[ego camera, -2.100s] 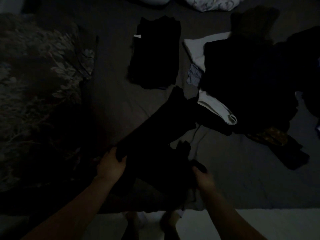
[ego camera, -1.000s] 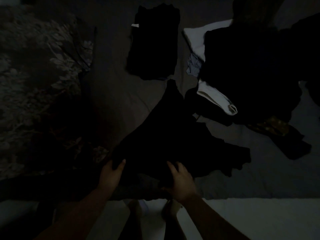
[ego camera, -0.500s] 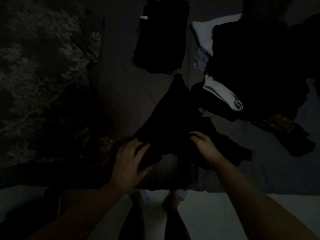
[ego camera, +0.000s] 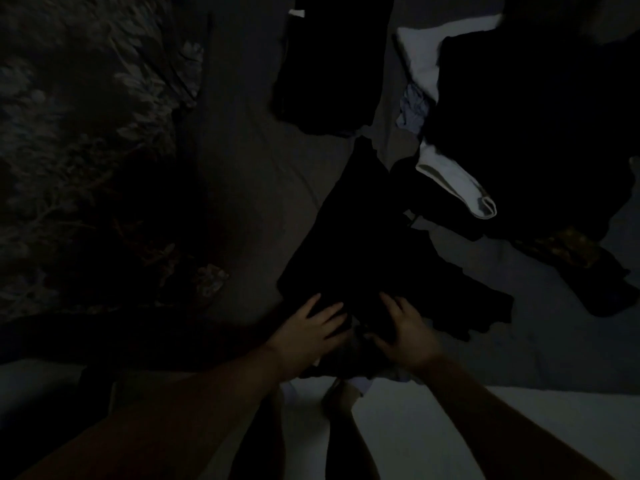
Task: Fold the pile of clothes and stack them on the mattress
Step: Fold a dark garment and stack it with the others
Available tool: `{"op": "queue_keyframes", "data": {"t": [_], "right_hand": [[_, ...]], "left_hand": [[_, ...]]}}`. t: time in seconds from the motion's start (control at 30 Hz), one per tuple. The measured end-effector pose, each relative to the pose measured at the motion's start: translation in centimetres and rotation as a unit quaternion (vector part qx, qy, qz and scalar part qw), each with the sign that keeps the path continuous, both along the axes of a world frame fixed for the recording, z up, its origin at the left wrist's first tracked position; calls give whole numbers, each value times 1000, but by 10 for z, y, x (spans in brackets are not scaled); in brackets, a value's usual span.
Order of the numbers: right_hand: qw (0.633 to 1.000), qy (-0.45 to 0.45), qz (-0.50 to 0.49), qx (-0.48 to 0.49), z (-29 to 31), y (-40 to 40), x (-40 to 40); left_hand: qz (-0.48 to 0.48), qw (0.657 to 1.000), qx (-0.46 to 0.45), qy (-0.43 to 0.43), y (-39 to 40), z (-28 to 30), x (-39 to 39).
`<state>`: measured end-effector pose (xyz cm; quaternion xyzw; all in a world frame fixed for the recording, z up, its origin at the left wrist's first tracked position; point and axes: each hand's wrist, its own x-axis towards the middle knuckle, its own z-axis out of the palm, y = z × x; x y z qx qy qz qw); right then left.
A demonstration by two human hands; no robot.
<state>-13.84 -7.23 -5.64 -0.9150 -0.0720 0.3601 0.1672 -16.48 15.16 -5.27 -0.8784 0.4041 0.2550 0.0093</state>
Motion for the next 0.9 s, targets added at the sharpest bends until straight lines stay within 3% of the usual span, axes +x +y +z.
{"op": "queue_keyframes", "data": {"t": [0.07,0.17,0.27,0.37,0.43,0.53,0.57,0.6,0.67,0.73,0.8,0.9], "right_hand": [[999,-10,15,-37,-3,5,-5],[997,-37,-25,-68,1,12,4],[988,-75,-130,23,19,10,12],[952,-116,-254,121,53,3,23],[920,-125,-328,175,77,-5,34],[890,-112,-388,213,113,-20,55],[887,-100,-392,221,124,-25,64],[887,-79,-393,229,135,-28,73],[893,-31,-382,236,151,-34,91],[913,-24,-352,204,151,-38,107],[928,-67,-332,155,139,-41,118],[918,-125,-349,137,112,-40,129]], "left_hand": [[55,995,72,34,-8,0,2],[145,985,95,4,-14,6,15],[194,977,81,-28,-5,14,24],[301,949,-23,-87,13,26,31],[453,878,-141,-70,24,42,37],[696,668,-256,-62,43,75,62],[732,618,-280,-61,52,83,71],[741,598,-298,-67,61,89,78],[726,603,-322,-79,75,97,90],[699,633,-322,-79,83,96,100],[688,659,-296,-64,85,86,104],[669,688,-281,-20,83,71,104]]}}
